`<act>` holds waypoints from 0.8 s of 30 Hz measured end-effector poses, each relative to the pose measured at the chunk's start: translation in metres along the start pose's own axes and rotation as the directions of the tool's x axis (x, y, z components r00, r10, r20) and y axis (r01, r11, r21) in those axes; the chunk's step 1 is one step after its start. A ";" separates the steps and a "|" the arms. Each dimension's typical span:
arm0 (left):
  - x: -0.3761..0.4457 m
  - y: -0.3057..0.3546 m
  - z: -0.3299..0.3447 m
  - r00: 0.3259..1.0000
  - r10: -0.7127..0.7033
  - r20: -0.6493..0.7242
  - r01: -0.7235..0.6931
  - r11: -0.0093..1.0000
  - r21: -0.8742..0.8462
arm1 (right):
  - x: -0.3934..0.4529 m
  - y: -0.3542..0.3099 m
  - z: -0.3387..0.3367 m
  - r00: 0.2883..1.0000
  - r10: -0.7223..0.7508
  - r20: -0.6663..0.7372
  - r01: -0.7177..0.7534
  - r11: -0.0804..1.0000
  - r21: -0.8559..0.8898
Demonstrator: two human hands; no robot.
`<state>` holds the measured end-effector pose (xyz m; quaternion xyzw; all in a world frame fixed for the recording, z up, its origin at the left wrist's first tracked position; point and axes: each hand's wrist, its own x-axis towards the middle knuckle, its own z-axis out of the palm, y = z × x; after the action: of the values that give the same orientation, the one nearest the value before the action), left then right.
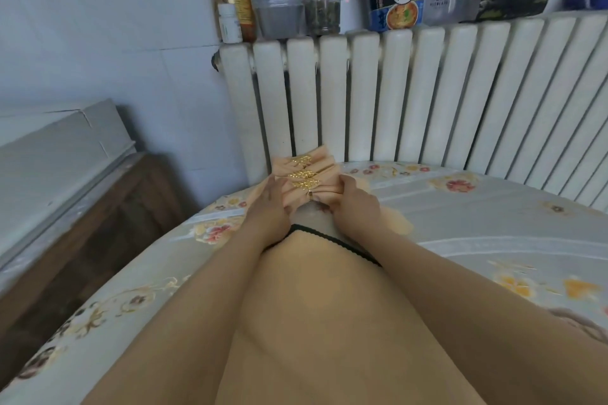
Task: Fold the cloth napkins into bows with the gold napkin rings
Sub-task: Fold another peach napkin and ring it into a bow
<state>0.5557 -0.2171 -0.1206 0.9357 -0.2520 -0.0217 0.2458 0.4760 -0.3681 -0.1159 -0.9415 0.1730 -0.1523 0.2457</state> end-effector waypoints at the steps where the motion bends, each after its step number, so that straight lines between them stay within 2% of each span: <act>1: 0.004 -0.001 0.000 1.000 0.000 -0.001 0.000 1.000 -0.003 | 0.004 0.000 0.001 1.000 -0.003 0.000 0.003 1.000 -0.007; 7: 0.020 -0.002 -0.001 1.000 -0.007 0.004 0.007 1.000 -0.029 | 0.025 0.003 0.003 0.995 0.000 0.103 0.001 1.000 -0.004; 9: 0.021 -0.002 -0.003 1.000 -0.009 0.014 0.009 0.999 0.032 | 0.025 0.005 0.004 0.993 -0.014 0.116 0.017 0.999 -0.030; 14: 0.002 -0.002 -0.014 0.998 -0.013 0.059 -0.002 0.969 0.249 | 0.006 0.002 0.004 0.998 -0.023 0.065 0.041 0.953 -0.301; 18: -0.024 0.007 -0.026 0.998 -0.015 0.055 -0.004 0.939 0.344 | -0.011 -0.011 -0.003 0.995 -0.024 0.092 0.061 0.905 -0.422; 24: -0.076 0.036 -0.042 0.995 0.010 0.098 -0.044 0.936 0.350 | -0.055 -0.028 -0.034 0.992 -0.091 0.092 0.120 0.913 -0.390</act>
<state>0.4801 -0.1885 -0.0731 0.9589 -0.2761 -0.0173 0.0626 0.4212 -0.3372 -0.0845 -0.9845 0.1404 -0.0934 0.0482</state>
